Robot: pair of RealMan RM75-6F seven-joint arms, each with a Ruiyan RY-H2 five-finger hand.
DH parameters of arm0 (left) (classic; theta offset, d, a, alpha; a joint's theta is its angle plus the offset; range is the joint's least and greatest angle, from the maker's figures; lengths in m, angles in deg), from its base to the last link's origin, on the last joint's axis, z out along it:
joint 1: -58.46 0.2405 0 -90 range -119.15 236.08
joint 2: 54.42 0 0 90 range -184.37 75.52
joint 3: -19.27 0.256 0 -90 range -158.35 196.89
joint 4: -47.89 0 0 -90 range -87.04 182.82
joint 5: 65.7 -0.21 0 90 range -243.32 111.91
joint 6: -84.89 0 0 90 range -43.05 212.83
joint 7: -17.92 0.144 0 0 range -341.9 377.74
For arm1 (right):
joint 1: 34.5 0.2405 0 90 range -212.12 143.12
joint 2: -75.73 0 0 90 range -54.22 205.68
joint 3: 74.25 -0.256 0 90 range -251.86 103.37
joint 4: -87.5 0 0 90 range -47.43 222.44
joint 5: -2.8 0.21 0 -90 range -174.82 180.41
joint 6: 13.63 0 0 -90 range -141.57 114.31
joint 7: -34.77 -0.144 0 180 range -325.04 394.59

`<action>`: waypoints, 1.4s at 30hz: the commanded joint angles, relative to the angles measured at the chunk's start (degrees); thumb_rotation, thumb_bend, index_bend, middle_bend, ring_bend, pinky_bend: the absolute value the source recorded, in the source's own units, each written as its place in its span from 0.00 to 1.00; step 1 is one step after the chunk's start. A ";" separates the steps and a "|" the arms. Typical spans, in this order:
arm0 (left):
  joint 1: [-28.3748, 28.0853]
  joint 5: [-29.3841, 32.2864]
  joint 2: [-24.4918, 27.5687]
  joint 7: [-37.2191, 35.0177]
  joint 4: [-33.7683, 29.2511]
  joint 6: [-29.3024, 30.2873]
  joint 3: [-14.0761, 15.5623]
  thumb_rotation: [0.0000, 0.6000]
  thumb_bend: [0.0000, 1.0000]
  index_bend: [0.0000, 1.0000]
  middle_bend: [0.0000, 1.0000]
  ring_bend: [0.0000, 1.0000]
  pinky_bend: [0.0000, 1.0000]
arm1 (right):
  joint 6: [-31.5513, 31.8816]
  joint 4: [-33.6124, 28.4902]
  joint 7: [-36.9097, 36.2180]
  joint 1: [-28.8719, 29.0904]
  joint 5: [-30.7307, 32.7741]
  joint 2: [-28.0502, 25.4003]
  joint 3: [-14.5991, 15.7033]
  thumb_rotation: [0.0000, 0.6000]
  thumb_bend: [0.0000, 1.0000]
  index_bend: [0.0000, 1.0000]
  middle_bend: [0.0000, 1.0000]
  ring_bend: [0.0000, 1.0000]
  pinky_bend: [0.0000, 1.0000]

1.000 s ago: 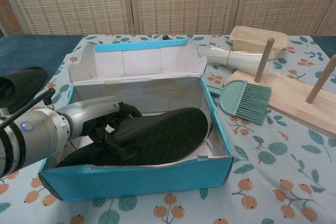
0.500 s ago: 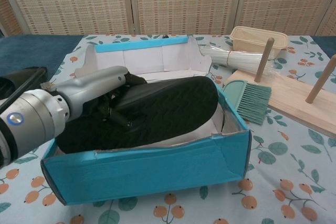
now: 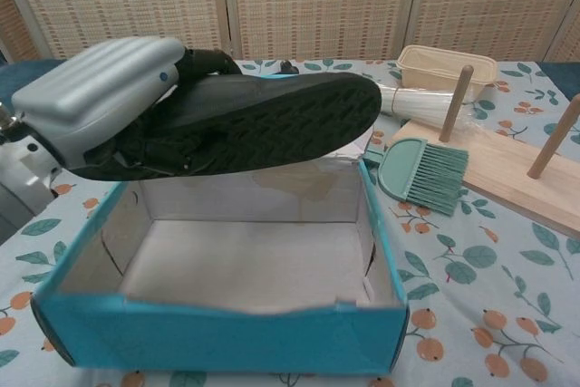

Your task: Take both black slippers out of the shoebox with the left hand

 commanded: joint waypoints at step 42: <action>0.51 14.37 -15.62 -27.42 89.12 -25.70 -16.10 1.00 0.50 0.01 0.02 0.02 0.17 | -9.21 -5.14 12.88 3.49 1.97 2.81 -0.28 0.90 0.25 0.00 0.00 0.00 0.00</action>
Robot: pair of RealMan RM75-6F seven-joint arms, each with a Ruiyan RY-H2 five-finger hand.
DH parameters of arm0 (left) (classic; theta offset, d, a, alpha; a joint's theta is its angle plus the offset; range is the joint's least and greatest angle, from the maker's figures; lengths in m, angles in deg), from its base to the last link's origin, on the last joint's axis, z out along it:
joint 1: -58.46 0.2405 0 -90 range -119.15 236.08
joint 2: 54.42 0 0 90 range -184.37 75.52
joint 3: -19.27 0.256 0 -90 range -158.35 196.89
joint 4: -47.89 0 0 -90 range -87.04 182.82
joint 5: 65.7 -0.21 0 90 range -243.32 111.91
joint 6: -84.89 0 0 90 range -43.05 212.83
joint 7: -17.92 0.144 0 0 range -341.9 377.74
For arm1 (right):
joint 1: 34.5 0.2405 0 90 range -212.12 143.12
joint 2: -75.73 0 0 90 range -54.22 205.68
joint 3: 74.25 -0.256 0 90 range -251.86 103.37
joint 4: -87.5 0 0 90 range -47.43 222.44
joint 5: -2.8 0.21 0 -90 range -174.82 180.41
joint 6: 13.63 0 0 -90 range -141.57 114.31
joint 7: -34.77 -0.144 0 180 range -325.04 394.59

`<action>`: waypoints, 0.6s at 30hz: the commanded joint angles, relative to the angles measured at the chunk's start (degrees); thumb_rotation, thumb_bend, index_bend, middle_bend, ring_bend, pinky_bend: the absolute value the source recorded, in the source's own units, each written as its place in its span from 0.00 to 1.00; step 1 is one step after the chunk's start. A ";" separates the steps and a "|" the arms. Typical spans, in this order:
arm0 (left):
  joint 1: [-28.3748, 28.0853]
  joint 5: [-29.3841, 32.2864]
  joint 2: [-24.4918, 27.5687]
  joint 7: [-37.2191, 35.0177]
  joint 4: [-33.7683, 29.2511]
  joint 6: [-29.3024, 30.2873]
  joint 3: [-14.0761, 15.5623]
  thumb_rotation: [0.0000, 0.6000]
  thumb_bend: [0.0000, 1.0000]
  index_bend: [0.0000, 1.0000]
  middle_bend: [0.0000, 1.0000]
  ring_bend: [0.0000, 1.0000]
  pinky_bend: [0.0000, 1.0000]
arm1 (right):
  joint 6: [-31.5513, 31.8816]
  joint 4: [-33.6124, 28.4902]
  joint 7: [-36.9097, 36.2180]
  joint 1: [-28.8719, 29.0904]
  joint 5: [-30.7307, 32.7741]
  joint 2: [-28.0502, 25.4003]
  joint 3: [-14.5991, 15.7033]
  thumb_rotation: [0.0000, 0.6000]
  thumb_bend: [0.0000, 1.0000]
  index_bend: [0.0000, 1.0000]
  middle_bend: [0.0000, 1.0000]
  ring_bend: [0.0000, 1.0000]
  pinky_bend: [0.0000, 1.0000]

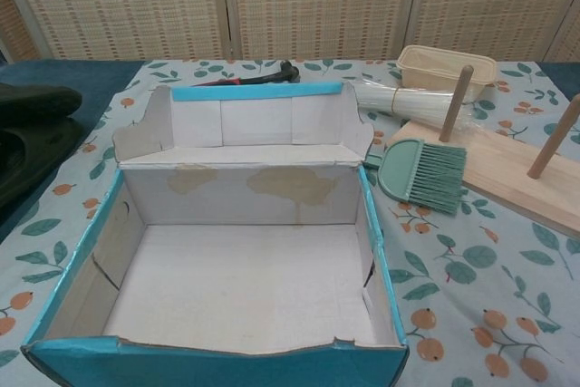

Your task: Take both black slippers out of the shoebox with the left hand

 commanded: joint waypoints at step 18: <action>4.44 -2.85 7.24 -15.53 -25.92 8.33 -0.15 1.00 0.38 0.00 0.00 0.00 0.10 | -0.07 -1.31 1.13 0.20 -0.22 0.02 0.49 0.90 0.25 0.00 0.00 0.00 0.00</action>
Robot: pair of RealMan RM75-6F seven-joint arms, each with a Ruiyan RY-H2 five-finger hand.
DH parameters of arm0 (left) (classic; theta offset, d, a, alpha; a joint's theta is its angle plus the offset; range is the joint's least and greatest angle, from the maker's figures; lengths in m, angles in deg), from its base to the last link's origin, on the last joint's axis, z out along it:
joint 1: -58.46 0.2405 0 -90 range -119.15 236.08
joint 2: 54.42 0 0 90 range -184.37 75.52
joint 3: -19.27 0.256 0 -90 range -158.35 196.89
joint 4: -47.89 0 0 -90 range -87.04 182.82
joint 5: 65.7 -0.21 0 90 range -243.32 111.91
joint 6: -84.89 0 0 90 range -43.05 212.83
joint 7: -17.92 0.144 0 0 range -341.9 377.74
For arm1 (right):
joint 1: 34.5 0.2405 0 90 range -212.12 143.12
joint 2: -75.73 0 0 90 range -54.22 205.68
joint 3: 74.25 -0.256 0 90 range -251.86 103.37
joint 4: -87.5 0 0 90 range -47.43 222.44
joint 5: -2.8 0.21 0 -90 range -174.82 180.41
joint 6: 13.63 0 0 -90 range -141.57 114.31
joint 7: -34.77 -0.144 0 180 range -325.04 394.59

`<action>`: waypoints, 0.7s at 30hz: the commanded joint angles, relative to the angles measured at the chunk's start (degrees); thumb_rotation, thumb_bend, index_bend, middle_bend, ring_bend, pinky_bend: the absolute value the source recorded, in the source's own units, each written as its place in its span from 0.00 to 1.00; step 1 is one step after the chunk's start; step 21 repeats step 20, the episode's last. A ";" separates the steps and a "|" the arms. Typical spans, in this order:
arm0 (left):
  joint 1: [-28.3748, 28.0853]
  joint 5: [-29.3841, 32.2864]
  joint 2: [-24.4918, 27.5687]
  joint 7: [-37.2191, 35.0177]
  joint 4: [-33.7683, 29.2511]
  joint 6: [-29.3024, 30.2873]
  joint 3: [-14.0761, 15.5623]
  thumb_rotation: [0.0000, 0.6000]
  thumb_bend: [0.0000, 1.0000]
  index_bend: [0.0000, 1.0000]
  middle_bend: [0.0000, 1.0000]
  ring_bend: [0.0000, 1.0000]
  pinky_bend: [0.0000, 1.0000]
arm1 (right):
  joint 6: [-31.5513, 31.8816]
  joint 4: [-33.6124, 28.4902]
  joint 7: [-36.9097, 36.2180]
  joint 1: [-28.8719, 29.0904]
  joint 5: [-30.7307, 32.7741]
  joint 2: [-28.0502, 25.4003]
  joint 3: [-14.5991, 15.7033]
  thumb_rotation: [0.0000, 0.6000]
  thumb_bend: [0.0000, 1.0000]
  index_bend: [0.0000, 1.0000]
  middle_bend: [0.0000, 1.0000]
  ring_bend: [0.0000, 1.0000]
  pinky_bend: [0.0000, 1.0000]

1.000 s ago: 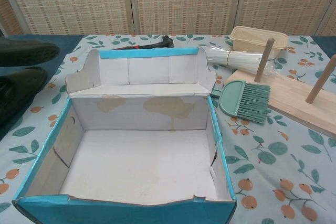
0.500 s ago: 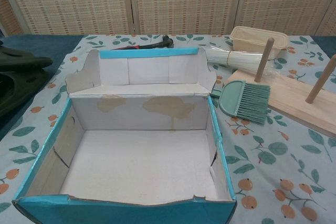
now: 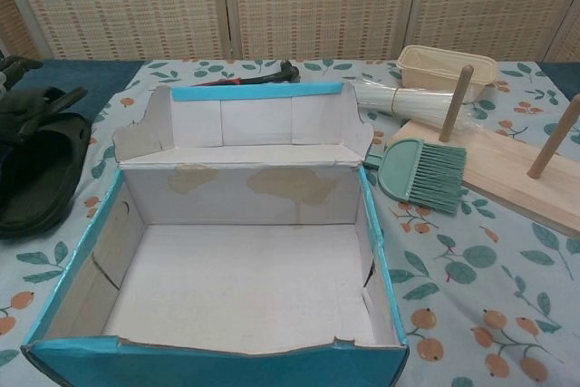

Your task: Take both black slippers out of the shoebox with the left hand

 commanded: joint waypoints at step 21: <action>28.75 -19.02 48.89 7.70 -73.01 21.34 24.15 1.00 0.40 0.00 0.00 0.00 0.05 | 9.64 0.33 1.45 -4.03 2.64 2.35 -3.61 0.90 0.25 0.00 0.00 0.00 0.00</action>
